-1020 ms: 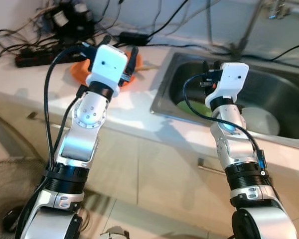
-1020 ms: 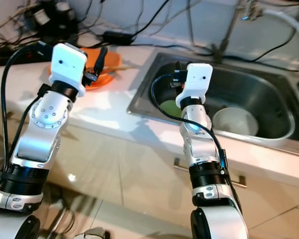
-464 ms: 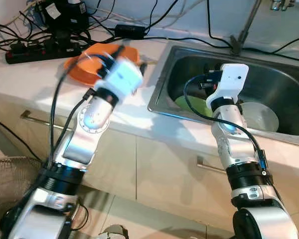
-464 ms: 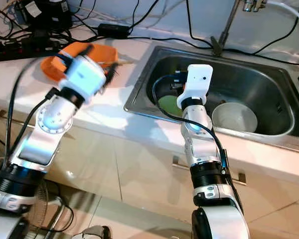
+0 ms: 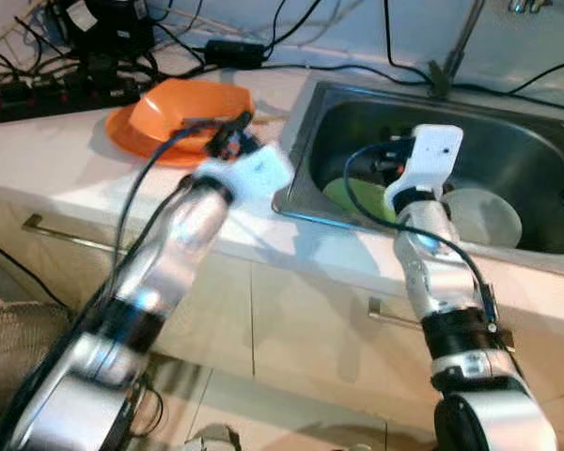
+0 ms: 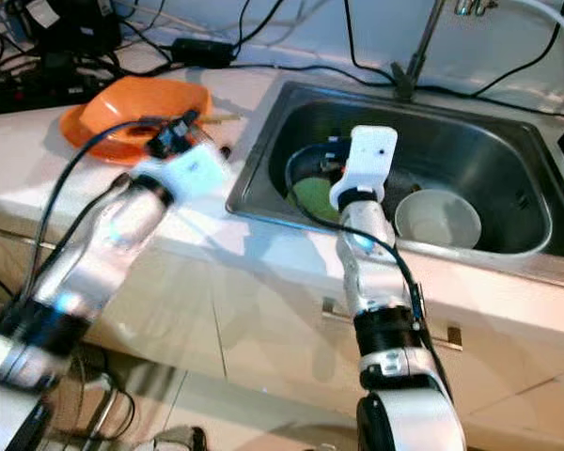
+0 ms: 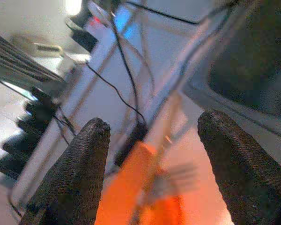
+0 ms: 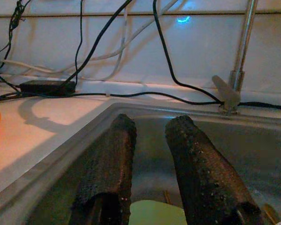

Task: Kitchen organization

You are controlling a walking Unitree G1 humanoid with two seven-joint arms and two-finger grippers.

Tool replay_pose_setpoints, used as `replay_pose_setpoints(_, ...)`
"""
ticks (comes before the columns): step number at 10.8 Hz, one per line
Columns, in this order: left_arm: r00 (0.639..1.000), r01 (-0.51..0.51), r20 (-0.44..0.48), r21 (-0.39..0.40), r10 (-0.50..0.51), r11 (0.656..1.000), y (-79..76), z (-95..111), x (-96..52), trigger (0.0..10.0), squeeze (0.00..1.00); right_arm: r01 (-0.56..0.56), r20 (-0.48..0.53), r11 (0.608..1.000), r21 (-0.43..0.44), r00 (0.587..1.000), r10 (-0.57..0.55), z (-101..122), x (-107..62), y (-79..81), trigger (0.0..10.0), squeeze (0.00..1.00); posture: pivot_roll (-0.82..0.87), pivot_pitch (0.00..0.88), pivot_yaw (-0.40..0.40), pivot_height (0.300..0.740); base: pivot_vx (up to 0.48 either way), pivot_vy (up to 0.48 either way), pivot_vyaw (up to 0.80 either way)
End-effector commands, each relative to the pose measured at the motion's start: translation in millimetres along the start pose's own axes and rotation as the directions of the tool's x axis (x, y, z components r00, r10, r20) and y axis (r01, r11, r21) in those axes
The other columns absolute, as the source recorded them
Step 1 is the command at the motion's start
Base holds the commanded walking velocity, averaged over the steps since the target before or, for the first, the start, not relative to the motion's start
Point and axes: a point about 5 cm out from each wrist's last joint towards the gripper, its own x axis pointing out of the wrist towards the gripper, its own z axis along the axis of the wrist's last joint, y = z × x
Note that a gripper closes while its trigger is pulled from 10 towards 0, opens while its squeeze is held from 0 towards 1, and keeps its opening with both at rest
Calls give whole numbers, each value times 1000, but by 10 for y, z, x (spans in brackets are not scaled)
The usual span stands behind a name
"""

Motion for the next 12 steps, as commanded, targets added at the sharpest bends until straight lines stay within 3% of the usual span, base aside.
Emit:
replay_pose_setpoints(1, 1000, -18, 12, 11, 17, 1000, 3, 41, 54, 10000, 0, -1, -22, 1000, 8, 1000, 2, -21, 5, 6, 10000, 0, 102, 68, -46, 740, 0, 0, 0)
replay_pose_setpoints(7, 998, 29, -51, 89, -24, 996, -95, 51, 449, 10000, 0, -21, -25, 1000, 22, 999, 21, -38, -20, 73, 10000, 0, 81, 59, -40, 740, 0, 0, 0)
replay_pose_setpoints(12, 996, 49, -84, 146, -37, 988, -155, -21, 557, 10000, 0, -33, -18, 999, 35, 999, 34, -33, -45, 144, 10000, 0, 50, 40, -21, 740, 0, 0, 0)
